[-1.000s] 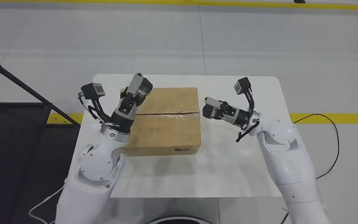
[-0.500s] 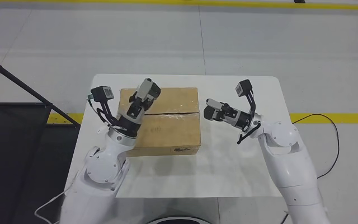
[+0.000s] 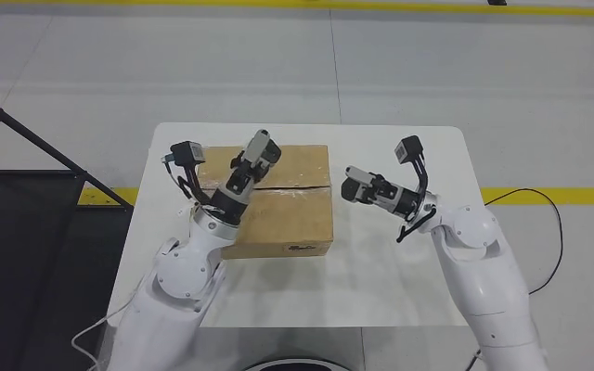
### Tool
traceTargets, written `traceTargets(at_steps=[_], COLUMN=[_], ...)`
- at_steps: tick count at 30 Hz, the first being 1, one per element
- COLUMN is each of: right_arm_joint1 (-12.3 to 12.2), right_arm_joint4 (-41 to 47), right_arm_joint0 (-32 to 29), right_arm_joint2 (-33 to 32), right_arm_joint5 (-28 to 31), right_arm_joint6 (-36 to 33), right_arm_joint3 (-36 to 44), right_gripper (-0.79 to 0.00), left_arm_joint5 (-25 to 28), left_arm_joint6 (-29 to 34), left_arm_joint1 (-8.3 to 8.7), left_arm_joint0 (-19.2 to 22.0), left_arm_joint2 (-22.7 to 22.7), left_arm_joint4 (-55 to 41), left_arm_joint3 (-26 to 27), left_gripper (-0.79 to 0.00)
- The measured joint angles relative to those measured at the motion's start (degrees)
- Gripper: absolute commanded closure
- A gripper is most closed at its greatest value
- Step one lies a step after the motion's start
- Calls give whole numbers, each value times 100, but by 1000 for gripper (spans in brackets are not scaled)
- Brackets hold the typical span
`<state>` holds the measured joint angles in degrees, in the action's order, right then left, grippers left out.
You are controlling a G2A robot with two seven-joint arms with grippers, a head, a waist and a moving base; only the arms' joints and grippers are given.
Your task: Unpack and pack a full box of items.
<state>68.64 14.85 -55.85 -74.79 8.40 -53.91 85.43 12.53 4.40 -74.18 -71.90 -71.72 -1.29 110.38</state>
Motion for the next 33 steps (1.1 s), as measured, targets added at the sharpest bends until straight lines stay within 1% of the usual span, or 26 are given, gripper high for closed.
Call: traceTargets(at_steps=[2,13,22,33], right_arm_joint1=[-9,-59,-71,-116], right_arm_joint4=[10,55,96,134], right_arm_joint0=[-17,-127,-22,-84], right_arm_joint2=[-12,-83,-5,-66], right_arm_joint5=[13,44,53,94], right_arm_joint6=[8,40,33,36], right_arm_joint3=[8,-19,-104,-124], right_gripper=[-785,-785,-785,-785], left_arm_joint5=[-46,-56,-99,-121], left_arm_joint6=[-41,-44,-178,-267], left_arm_joint1=[-12,-14,-93,-203], left_arm_joint0=[57,42,237,442], left_arm_joint2=[25,31,293,683], left_arm_joint4=[-18,-11,5,52], left_arm_joint3=[-38,-28,-247,-520], left_gripper=[-785,-785,-785,-785])
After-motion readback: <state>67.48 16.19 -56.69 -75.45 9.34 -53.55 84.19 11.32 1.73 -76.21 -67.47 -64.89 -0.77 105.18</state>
